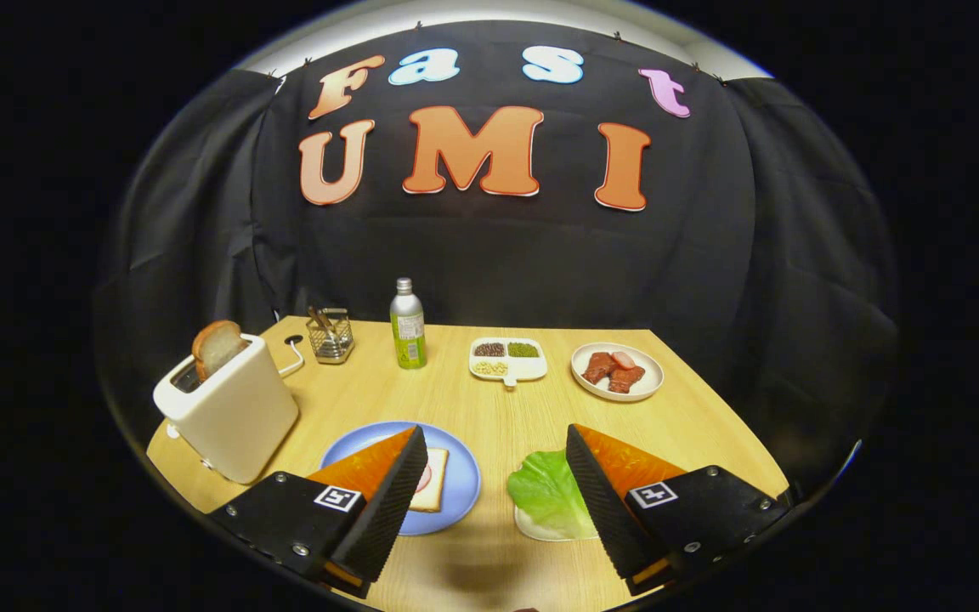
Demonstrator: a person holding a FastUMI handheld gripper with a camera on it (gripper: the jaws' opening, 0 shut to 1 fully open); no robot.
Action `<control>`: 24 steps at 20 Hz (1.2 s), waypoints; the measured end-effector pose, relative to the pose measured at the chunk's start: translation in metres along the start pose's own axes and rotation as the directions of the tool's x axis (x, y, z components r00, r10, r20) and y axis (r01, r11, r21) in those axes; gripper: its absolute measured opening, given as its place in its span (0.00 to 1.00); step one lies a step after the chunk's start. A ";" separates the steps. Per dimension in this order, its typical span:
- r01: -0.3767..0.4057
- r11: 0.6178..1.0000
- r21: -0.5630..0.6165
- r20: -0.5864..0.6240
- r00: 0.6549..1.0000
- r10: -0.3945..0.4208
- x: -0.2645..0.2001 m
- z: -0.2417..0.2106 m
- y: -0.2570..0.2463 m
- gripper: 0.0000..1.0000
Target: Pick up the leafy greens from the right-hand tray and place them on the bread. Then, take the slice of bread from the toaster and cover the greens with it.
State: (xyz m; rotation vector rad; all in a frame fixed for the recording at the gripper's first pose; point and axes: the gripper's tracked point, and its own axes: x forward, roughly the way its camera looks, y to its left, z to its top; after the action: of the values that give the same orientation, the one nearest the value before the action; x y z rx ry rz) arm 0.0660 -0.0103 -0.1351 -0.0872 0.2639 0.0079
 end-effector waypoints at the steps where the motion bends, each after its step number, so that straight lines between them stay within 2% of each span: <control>1: 0.009 1.000 -0.004 -0.019 1.000 -0.009 0.008 -0.008 -0.006 0.99; 14: 0.045 0.999 0.009 -0.171 0.984 -0.042 0.074 -0.070 -0.053 0.99; 24: 0.043 0.999 0.023 -0.319 0.947 -0.033 0.096 -0.134 -0.059 0.99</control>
State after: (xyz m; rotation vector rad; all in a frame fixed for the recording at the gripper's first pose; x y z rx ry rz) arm 0.1249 -0.0815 -0.2844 -0.0632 0.5862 -0.0489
